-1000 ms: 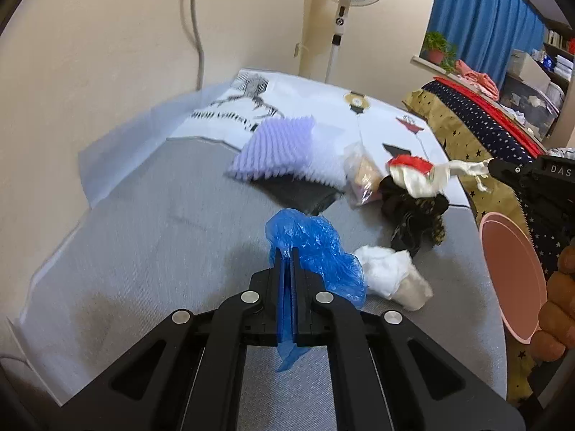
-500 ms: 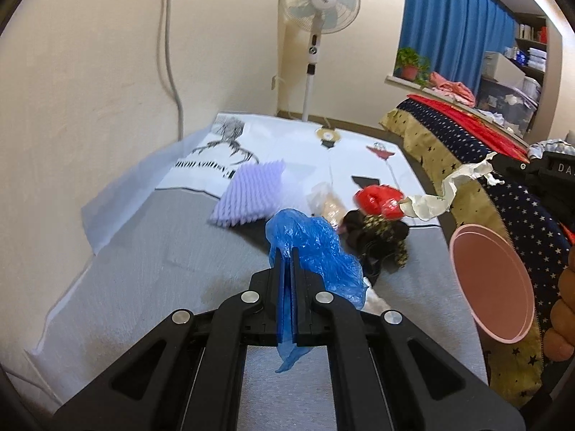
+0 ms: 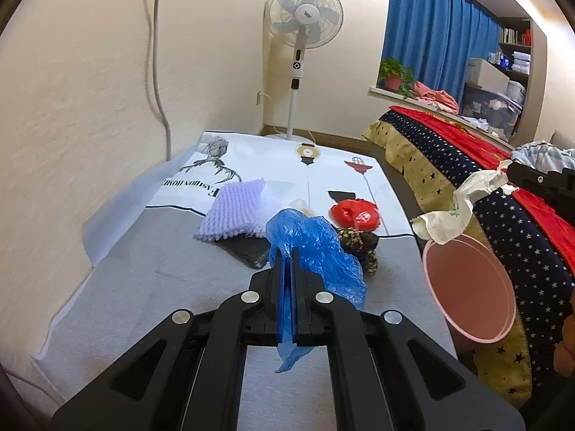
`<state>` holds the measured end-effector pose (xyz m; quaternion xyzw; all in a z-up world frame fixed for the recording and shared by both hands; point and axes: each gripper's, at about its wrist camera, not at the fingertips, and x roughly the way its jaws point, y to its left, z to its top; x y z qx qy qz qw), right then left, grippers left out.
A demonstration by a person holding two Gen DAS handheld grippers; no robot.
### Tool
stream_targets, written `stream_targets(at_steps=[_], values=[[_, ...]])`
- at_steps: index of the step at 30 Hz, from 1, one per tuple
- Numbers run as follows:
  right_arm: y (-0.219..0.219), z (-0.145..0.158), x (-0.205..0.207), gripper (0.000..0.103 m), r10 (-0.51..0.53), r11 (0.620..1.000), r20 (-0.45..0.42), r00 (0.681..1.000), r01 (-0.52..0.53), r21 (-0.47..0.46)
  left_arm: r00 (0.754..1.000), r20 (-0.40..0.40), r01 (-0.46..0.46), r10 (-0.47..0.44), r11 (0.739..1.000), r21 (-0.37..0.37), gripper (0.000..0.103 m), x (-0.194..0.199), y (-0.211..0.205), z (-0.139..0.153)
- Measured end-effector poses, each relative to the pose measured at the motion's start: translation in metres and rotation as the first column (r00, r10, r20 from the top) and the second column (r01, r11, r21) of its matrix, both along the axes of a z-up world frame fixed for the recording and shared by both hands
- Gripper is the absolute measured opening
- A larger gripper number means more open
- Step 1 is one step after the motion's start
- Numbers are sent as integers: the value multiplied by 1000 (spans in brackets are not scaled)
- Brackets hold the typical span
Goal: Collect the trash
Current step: 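Carry the blue and white bags with both tools over the pink bin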
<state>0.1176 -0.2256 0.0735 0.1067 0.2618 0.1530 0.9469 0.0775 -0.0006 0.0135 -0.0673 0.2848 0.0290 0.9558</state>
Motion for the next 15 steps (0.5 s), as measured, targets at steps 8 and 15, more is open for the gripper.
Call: stream_targets(at_steps=[8,15], values=[[-4,11,-17,0,8,998,10,1000,-8,-61,999,22,25,-24,1000,-12,2,-6,-6,9],[-8,25,-25,0,17,994,19,1000,-15,-111,998,29,48,-47,999,-20,2,-5,-12,13]])
